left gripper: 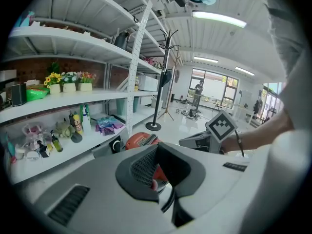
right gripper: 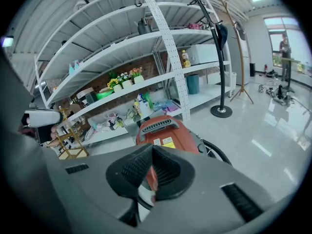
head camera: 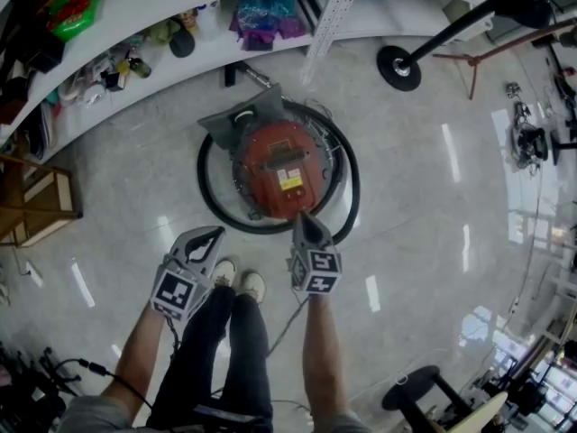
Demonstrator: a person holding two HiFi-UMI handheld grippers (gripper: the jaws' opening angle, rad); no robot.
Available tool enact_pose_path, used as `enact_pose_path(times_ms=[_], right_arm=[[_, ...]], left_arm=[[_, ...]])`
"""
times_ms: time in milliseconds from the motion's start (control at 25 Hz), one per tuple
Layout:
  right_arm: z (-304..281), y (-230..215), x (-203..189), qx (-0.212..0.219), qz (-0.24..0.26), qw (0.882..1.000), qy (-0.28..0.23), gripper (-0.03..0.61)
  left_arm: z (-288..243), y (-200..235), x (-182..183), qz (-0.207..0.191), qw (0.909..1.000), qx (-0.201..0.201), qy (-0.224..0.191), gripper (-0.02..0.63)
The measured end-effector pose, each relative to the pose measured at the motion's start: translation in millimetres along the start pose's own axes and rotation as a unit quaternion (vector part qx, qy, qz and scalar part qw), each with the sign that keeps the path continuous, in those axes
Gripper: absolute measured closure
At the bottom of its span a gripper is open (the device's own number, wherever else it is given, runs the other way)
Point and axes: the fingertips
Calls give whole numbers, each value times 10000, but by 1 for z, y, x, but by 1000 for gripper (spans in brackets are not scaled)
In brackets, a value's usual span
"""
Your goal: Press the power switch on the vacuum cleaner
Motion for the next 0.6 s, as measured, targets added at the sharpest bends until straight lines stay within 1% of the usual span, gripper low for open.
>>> enact_pose_path(times_ms=[200,360,600], right_arm=[[25,14,19,33,-32,9998,-174,566],[49,27,36,59,63,9994,-330,566],[81,40,57,40,92,9990,-444,566]], left_arm=[[5,-7,11,-36,10000,-32,-55,606],[15,-9,22,-44,9999,-9,-105,606],[34,-11,38,20,9999,36,-135,606]])
Point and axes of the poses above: the fingertips, and each gripper's own axes: z backward along the fingers, y to its left, x out of its top, and after that the axes turned 6 degrees about z, right-handed
